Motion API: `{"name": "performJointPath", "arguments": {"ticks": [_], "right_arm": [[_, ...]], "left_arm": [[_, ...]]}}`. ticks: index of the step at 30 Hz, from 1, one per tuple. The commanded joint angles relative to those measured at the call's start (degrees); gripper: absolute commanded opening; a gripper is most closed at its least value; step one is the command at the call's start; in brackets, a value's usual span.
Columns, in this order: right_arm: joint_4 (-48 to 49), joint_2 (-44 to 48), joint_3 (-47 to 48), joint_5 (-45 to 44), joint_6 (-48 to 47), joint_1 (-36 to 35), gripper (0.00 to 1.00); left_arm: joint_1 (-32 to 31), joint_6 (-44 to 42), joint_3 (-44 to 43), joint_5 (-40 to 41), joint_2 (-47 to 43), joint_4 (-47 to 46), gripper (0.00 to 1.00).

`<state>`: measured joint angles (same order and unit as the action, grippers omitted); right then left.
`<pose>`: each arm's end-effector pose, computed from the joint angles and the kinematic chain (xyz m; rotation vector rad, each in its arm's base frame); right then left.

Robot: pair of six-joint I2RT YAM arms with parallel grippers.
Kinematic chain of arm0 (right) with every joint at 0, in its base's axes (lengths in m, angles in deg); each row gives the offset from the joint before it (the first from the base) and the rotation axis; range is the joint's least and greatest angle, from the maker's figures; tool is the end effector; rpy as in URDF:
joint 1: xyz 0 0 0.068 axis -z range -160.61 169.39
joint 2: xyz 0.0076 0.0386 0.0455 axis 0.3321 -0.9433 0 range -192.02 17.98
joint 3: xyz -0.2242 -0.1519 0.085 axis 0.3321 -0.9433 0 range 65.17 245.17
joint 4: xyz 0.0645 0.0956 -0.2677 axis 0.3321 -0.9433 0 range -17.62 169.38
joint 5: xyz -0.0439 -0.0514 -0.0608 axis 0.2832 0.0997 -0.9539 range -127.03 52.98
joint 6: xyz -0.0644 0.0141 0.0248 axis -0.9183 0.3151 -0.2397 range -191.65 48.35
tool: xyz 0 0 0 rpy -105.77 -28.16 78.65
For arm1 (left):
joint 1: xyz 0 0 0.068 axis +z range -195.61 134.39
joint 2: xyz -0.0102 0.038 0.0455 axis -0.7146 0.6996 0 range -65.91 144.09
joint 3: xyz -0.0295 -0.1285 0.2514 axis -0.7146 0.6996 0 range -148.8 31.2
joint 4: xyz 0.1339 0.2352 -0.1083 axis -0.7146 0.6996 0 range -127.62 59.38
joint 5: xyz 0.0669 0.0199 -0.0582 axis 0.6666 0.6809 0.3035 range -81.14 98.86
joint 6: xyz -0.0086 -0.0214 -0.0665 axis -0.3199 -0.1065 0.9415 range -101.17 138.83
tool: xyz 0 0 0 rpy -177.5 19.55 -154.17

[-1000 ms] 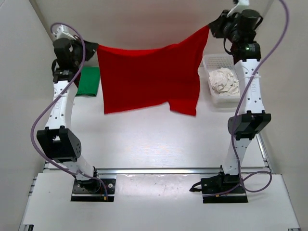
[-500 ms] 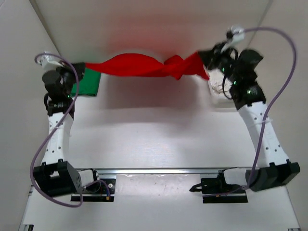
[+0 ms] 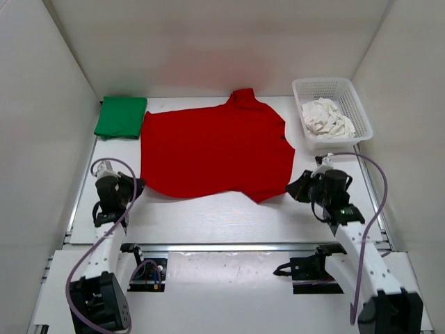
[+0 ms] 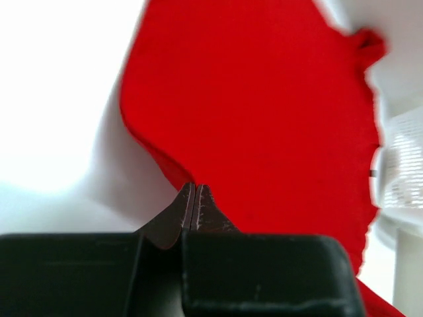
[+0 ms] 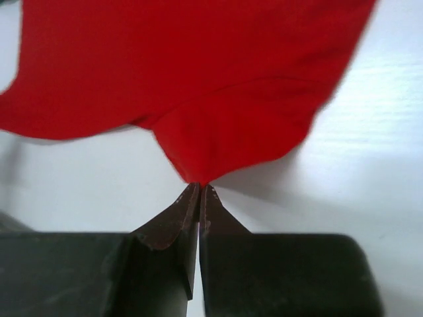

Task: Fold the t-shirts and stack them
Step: Flatten out the tshirt, then fold the flattened tshirt in 1/3 of the way

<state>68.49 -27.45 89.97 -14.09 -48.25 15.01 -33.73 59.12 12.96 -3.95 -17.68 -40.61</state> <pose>0.2130 0.0387 0.2018 0.1138 2.1513 0.7091 0.2201 0.0333 0.1734 -0.7812 1.9192 -0.5360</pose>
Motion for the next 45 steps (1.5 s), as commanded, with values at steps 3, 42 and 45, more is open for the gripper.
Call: {"name": "performJointPath", "arguments": {"ticks": [3, 42, 45], "right_arm": [[-11.06, 14.56, -5.37, -1.50, 9.54, -4.75, 0.00], [10.54, -27.51, 17.39, -7.47, 4.55, -0.98, 0.00], [13.18, -32.17, 21.77, -7.82, 4.03, -1.24, 0.00]], "left_arm": [[1.39, -2.49, 5.32, -2.65, -6.21, 5.96, 0.00], [2.54, 7.17, -6.98, -0.64, 18.73, -8.00, 0.00], [2.10, 9.01, -7.86, 0.42, 22.17, -10.37, 0.00]]}}
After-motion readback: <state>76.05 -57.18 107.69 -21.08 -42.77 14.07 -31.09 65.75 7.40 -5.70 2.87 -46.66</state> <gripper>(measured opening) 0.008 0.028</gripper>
